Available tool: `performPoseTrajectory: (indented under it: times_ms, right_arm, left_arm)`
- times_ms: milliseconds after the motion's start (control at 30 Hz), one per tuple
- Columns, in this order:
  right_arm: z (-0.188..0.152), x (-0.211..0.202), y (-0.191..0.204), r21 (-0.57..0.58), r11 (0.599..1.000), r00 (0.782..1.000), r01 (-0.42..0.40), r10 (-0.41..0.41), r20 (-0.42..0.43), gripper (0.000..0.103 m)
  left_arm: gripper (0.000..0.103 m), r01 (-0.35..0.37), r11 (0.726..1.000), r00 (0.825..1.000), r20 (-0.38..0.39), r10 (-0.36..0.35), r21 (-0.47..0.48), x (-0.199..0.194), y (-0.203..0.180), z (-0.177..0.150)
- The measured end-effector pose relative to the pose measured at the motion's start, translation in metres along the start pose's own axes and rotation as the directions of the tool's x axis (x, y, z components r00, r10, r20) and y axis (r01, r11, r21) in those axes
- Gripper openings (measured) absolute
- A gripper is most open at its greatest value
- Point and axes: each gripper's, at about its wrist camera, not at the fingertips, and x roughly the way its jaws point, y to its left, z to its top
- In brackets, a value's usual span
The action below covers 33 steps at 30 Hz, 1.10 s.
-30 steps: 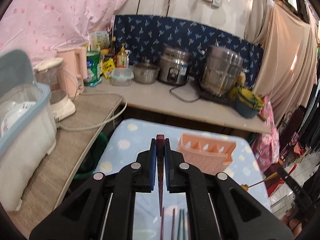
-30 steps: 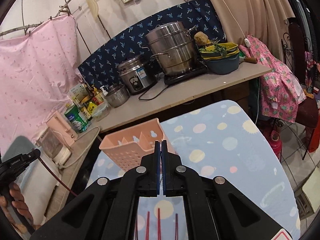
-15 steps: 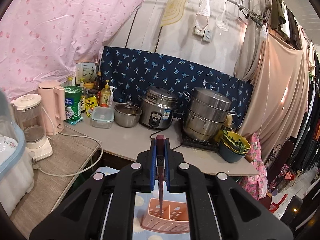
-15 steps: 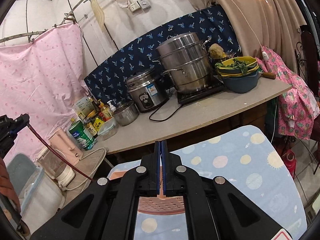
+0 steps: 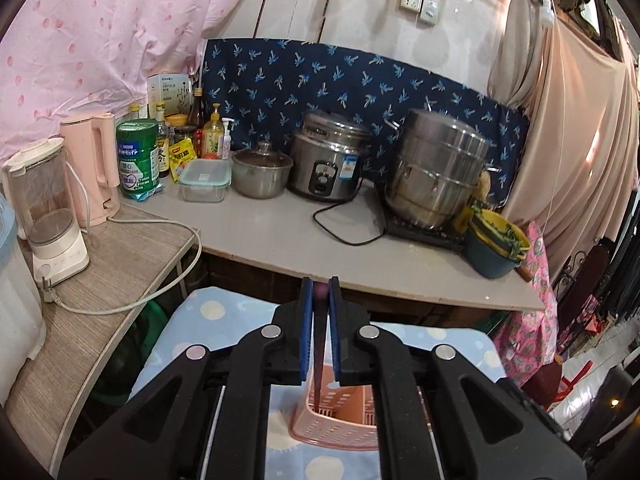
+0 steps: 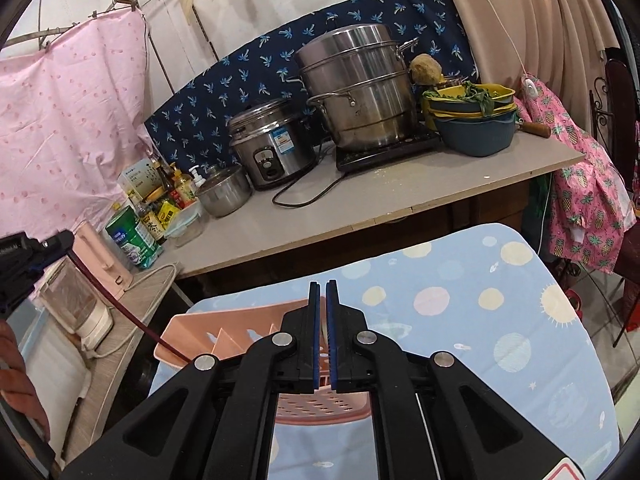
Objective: Organize utensils
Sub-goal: 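Lower chopstick into pink holder and open left tool while right tool releases spoon there, then withdraw both open tools from the holder back over the chopsticks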
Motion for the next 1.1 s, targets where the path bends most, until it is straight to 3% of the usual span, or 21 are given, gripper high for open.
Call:
performPoseTrajectory:
  times_ms: [100, 167, 300, 433, 700, 833, 1100]
  right_arm:
    - [0.001, -0.005, -0.002, 0.016, 1.0, 1.0, -0.008, 0.008, 0.01, 0.023]
    - [0.002, -0.013, -0.002, 0.022, 1.0, 1.0, -0.019, 0.018, 0.019, 0.028]
    - [-0.001, -0.037, 0.002, 0.01, 1.0, 0.999, -0.025, 0.024, 0.043, 0.043]
    - [-0.011, -0.066, 0.006, 0.003, 0.999, 0.998, -0.039, 0.039, 0.049, 0.051]
    - [-0.054, -0.117, 0.013, -0.057, 0.998, 1.0, -0.021, 0.022, 0.017, 0.053]
    - [-0.081, -0.138, 0.016, -0.118, 0.993, 1.0, 0.029, -0.029, -0.003, 0.053]
    - [-0.135, -0.169, 0.002, -0.138, 0.989, 0.994, 0.045, -0.058, -0.093, 0.053]
  left_arm:
    - [0.015, -0.023, 1.0, 1.0, -0.004, 0.023, 0.02, 0.001, 0.001, -0.007]
    - [0.038, -0.026, 1.0, 1.0, -0.002, 0.026, 0.013, -0.003, 0.004, -0.009]
    - [0.053, -0.047, 0.999, 0.999, 0.019, 0.047, 0.013, -0.021, 0.009, -0.017]
    - [0.055, -0.058, 0.998, 0.998, 0.002, 0.057, 0.02, -0.039, 0.013, -0.032]
    - [0.055, -0.068, 0.997, 0.994, -0.089, 0.07, 0.022, -0.071, 0.027, -0.079]
    - [0.055, -0.081, 0.996, 0.989, -0.12, 0.085, 0.041, -0.087, 0.033, -0.107]
    - [0.055, -0.107, 0.992, 0.973, -0.198, 0.119, 0.07, -0.108, 0.049, -0.165]
